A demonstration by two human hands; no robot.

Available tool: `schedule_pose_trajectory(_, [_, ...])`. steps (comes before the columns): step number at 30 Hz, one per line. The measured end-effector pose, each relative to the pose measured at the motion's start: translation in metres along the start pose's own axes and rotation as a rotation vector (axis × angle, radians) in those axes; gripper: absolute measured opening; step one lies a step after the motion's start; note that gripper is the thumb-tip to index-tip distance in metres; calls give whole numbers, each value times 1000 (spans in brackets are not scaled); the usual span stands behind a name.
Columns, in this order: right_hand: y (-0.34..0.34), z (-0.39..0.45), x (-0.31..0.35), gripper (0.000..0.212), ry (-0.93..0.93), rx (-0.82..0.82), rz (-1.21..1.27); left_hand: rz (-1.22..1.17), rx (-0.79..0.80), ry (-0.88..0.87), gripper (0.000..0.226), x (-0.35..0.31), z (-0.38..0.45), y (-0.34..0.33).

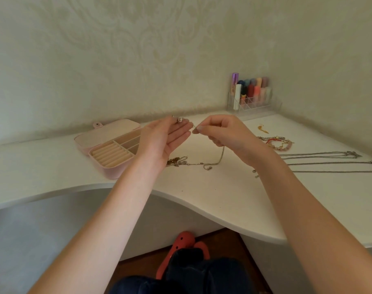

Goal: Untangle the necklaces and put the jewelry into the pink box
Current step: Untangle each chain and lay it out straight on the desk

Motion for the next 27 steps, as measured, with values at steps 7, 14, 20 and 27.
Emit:
schedule_pose_trajectory(7, [5, 2, 0, 13, 94, -174, -55, 251, 23, -90, 13, 4, -6, -2])
schedule_pose_trajectory(14, [-4, 0, -2, 16, 48, -49, 17, 520, 18, -183, 15, 1, -8, -6])
schedule_pose_trajectory(20, [-3, 1, -1, 11, 89, -65, -1, 763, -19, -291, 17, 1, -7, -6])
schedule_pose_trajectory(27, [8, 2, -1, 6, 112, -164, -37, 1103, -23, -507, 17, -3, -6, -5])
Point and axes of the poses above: each hand's wrist, its own z-axis towards the middle knuckle, its own y-axis out of the back of the hand, x = y × z, the point moved 5 cm from there along z, towards the middle knuckle, and after that the axes turned 7 degrees about z, right-handed, at the moved point
